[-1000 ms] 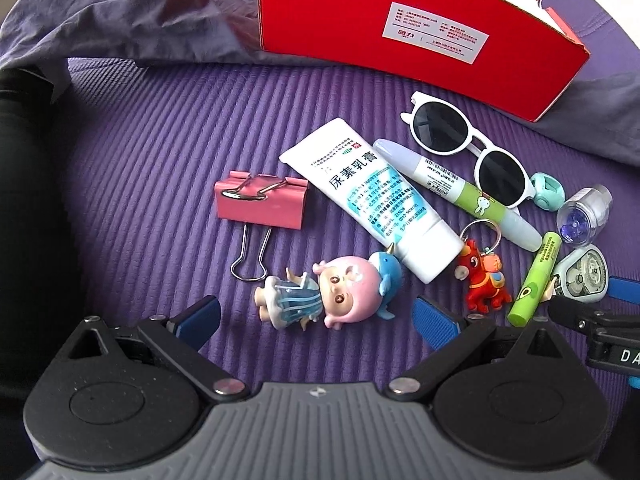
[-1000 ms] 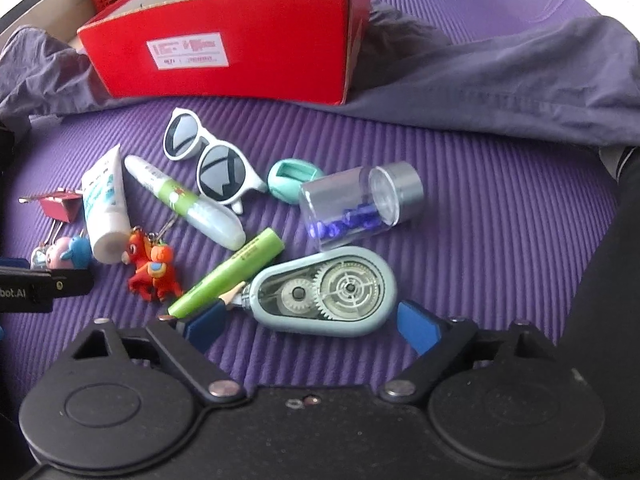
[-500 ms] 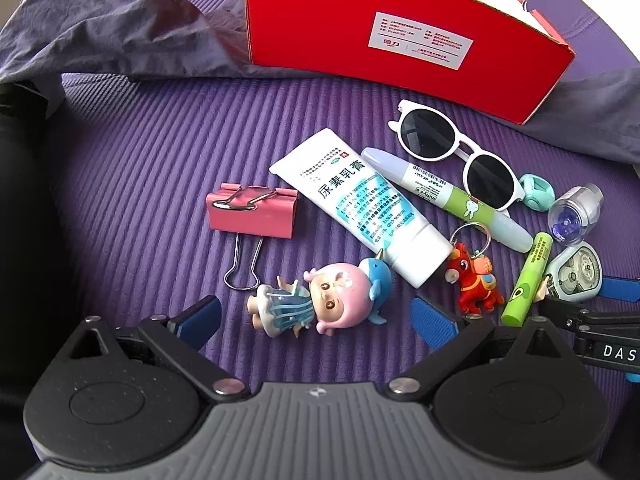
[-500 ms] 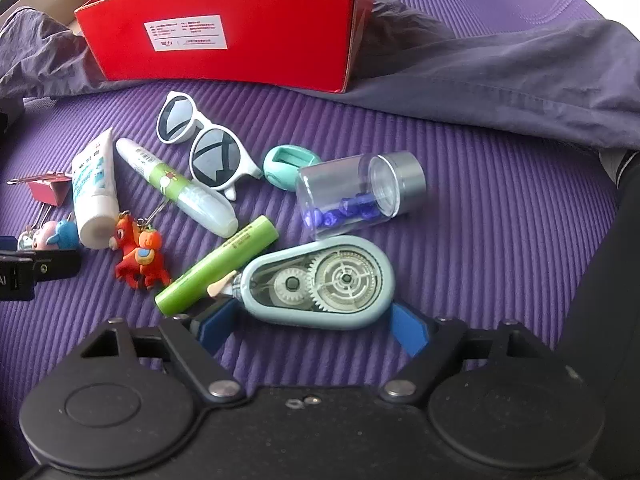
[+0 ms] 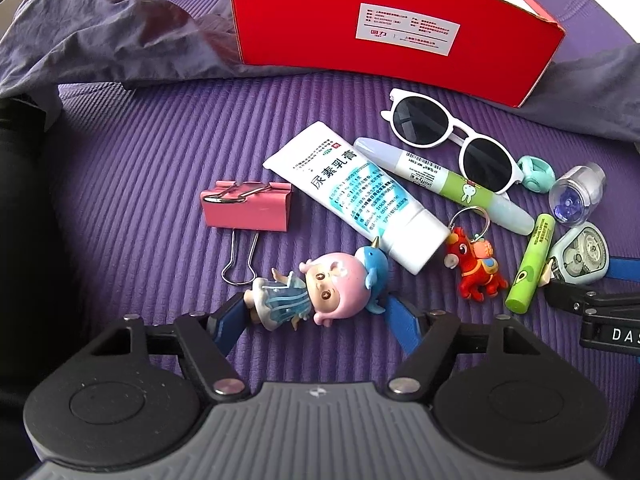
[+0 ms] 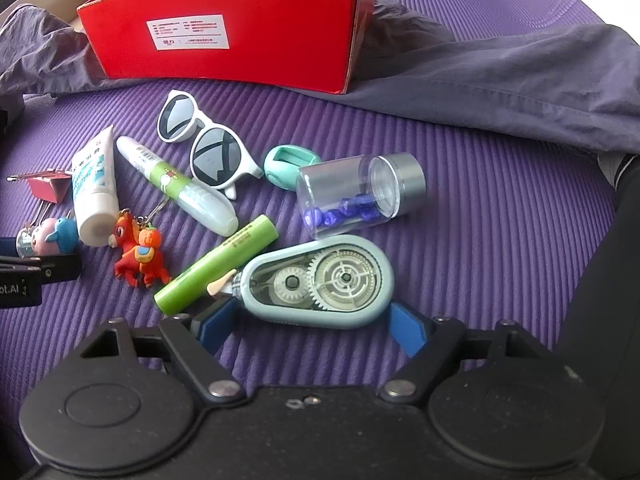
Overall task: Organize rigid objects
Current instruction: 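Grasp the correction tape with the right tool while the left tool grasps the cartoon figurine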
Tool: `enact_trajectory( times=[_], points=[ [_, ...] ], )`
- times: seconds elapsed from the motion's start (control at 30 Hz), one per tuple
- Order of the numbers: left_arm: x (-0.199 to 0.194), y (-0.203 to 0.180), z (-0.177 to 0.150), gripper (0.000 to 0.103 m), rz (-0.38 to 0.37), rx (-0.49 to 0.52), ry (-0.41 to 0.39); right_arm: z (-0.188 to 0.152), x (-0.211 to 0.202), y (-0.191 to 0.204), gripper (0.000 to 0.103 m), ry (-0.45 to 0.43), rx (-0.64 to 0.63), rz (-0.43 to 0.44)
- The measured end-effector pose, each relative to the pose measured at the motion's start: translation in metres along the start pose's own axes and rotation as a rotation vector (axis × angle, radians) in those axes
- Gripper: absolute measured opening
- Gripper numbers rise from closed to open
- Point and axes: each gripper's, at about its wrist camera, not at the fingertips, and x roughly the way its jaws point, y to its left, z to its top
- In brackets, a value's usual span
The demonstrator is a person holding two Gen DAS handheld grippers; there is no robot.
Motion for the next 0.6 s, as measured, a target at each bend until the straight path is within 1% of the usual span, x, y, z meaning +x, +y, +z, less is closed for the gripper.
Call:
enact_trajectory(
  times=[0.33, 0.37, 0.4, 0.43, 0.47, 0.57, 0.6],
  points=[
    [-0.006, 0.002, -0.001, 0.073, -0.021, -0.022, 0.0, -0.002, -0.008, -0.002, 0.079, -0.025, 0.007, 0.011],
    [-0.008, 0.002, -0.001, 0.073, -0.022, -0.026, -0.001, -0.002, -0.009, -0.003, 0.071, -0.019, 0.007, 0.01],
    [-0.009, 0.002, -0.001, 0.073, -0.023, -0.03, -0.002, -0.003, -0.009, -0.004, 0.05, -0.015, 0.014, 0.02],
    [-0.01, 0.002, -0.001, 0.073, -0.024, -0.033, -0.003, -0.003, -0.009, -0.005, 0.039, -0.007, 0.021, 0.029],
    [-0.011, 0.003, -0.001, 0.073, -0.025, -0.034, -0.004, -0.003, -0.011, -0.006, 0.036, -0.013, 0.024, 0.023],
    [-0.013, 0.003, 0.0, 0.073, -0.026, -0.036, -0.008, -0.003, -0.011, -0.007, 0.036, -0.011, 0.031, 0.03],
    [-0.013, 0.003, 0.0, 0.073, -0.027, -0.035, -0.009, -0.003, -0.012, -0.007, 0.038, -0.01, 0.033, 0.036]
  ],
)
